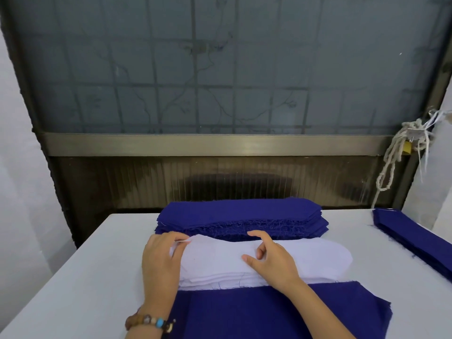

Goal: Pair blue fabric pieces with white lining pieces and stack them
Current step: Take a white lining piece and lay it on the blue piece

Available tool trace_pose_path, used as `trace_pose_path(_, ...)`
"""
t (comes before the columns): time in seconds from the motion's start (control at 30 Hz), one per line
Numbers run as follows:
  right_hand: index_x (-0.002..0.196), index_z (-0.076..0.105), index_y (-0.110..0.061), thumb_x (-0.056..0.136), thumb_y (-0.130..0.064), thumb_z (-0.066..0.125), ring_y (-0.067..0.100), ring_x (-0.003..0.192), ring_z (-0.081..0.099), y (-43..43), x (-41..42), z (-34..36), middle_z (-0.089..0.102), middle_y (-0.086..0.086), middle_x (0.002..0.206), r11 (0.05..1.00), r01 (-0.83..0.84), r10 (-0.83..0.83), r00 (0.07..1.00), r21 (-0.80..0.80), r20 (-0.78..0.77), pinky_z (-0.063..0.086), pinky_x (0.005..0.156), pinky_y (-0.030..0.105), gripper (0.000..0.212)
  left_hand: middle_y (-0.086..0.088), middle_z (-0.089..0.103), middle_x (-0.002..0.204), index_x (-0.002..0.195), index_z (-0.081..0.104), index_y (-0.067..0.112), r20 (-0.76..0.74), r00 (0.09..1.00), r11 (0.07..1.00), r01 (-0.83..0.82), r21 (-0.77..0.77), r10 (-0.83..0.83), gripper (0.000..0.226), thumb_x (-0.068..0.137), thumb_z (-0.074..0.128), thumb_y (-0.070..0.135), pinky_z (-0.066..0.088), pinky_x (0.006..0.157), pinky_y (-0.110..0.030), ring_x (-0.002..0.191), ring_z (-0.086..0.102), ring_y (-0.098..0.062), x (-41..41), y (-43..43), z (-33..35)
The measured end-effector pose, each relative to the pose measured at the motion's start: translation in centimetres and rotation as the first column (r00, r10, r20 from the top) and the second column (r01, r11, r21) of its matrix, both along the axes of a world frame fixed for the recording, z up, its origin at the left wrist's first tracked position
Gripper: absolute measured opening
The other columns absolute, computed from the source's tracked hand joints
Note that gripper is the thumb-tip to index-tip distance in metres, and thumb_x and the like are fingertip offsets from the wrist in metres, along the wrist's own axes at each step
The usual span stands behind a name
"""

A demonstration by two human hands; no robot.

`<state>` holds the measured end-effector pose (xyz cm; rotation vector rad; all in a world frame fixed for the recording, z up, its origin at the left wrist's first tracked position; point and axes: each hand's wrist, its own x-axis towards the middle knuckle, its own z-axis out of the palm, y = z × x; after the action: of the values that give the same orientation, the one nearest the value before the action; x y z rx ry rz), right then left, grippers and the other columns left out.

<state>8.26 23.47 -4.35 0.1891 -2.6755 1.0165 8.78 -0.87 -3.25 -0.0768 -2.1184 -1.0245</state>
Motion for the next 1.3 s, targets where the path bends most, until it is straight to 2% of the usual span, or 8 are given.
trace_pose_path(0.2, 0.135, 0.036, -0.047, 0.085, -0.044, 0.067, 0.008, 0.071, 0.053, 0.0, -0.2, 0.0, 0.054, -0.006, 0.075, 1.000, -0.016, 0.016, 1.000, 0.018, 0.003, 0.045, 0.063, 0.016, 0.058, 0.014, 0.060, 0.105, 0.088, 0.062, 0.023, -0.052, 0.995, 0.969, 0.095, 0.227, -0.085, 0.012, 0.088, 0.066, 0.012, 0.040, 0.085, -0.013, 0.097, 0.056, -0.002, -0.2, -0.2, 0.0)
trace_pose_path(0.27, 0.137, 0.032, -0.050, 0.086, -0.041, 0.066, 0.008, 0.069, 0.052, 0.0, -0.2, 0.1, 0.053, -0.007, 0.074, 0.999, -0.036, 0.036, 0.999, 0.033, 0.005, 0.044, 0.062, 0.015, 0.062, 0.019, 0.065, 0.091, 0.087, 0.061, 0.024, -0.030, 0.988, 0.936, 0.154, 0.315, -0.153, 0.010, 0.091, 0.064, 0.015, 0.044, 0.075, -0.008, 0.089, 0.058, 0.003, -0.3, -0.4, -0.1)
trace_pose_path(0.33, 0.136, 0.031, -0.053, 0.088, -0.039, 0.065, 0.007, 0.067, 0.049, 0.1, -0.2, 0.3, 0.049, -0.008, 0.073, 0.997, -0.058, 0.058, 0.998, 0.052, 0.017, 0.042, 0.062, 0.014, 0.060, 0.012, 0.063, 0.081, 0.086, 0.058, 0.023, 0.035, 0.978, 0.913, 0.181, 0.365, -0.207, 0.010, 0.093, 0.061, 0.016, 0.047, 0.068, -0.016, 0.079, 0.058, -0.001, -0.6, -0.5, -0.5)
trace_pose_path(0.5, 0.117, 0.046, -0.046, 0.089, -0.039, 0.063, 0.005, 0.065, 0.044, 0.3, -0.5, 0.7, 0.043, -0.011, 0.075, 0.996, -0.070, 0.064, 0.993, 0.054, 0.102, 0.038, 0.060, 0.015, 0.033, 0.012, 0.059, 0.085, 0.086, 0.052, 0.031, 0.132, 0.980, 0.920, 0.087, 0.382, -0.148, 0.016, 0.097, 0.055, 0.020, 0.043, 0.065, -0.020, 0.079, 0.056, -0.004, -1.2, -0.7, -1.2)
trace_pose_path(0.7, 0.106, 0.053, -0.027, 0.090, -0.031, 0.060, 0.001, 0.064, 0.043, 1.5, -1.2, 1.7, 0.045, -0.014, 0.070, 0.996, -0.043, 0.029, 0.986, 0.079, 0.165, 0.036, 0.060, 0.016, 0.018, 0.011, 0.060, 0.086, 0.085, 0.053, 0.028, 0.198, 0.972, 0.927, 0.049, 0.372, -0.131, 0.015, 0.097, 0.055, 0.019, 0.042, 0.065, -0.023, 0.081, 0.055, -0.007, -1.7, -1.1, -1.9)
trace_pose_path(0.87, 0.088, 0.055, -0.023, 0.086, -0.035, 0.069, 0.006, 0.071, 0.051, 5.3, -1.2, 2.4, 0.054, -0.012, 0.077, 0.989, 0.094, -0.116, 0.973, 0.117, 0.199, 0.040, 0.062, 0.020, 0.018, 0.003, 0.062, 0.081, 0.086, 0.056, 0.020, 0.258, 0.962, 0.925, -0.021, 0.380, -0.084, 0.011, 0.096, 0.057, 0.026, 0.043, 0.062, -0.026, 0.072, 0.059, -0.017, -2.0, -1.0, -1.9)
trace_pose_path(1.0, 0.088, 0.057, -0.023, 0.084, -0.038, 0.072, 0.012, 0.086, 0.056, 9.5, -0.4, 2.1, 0.060, -0.005, 0.093, 0.962, 0.261, -0.272, 0.945, 0.080, 0.185, 0.041, 0.073, 0.023, 0.022, -0.001, 0.061, 0.068, 0.076, 0.053, 0.022, 0.262, 0.963, 0.917, -0.053, 0.396, -0.058, 0.020, 0.094, 0.061, 0.028, 0.044, 0.060, -0.028, 0.064, 0.060, -0.020, -2.0, -1.0, -1.7)
trace_pose_path(1.3, 0.093, 0.059, -0.022, 0.085, -0.038, 0.069, 0.019, 0.085, 0.055, 15.1, 0.5, 0.8, 0.060, 0.000, 0.094, 0.872, 0.483, -0.456, 0.859, -0.073, 0.234, 0.041, 0.074, 0.029, 0.021, -0.003, 0.062, 0.070, 0.080, 0.053, 0.023, 0.289, 0.956, 0.933, -0.064, 0.353, -0.043, 0.017, 0.094, 0.059, 0.031, 0.044, 0.060, -0.027, 0.066, 0.060, -0.020, -2.0, -0.9, -1.7)
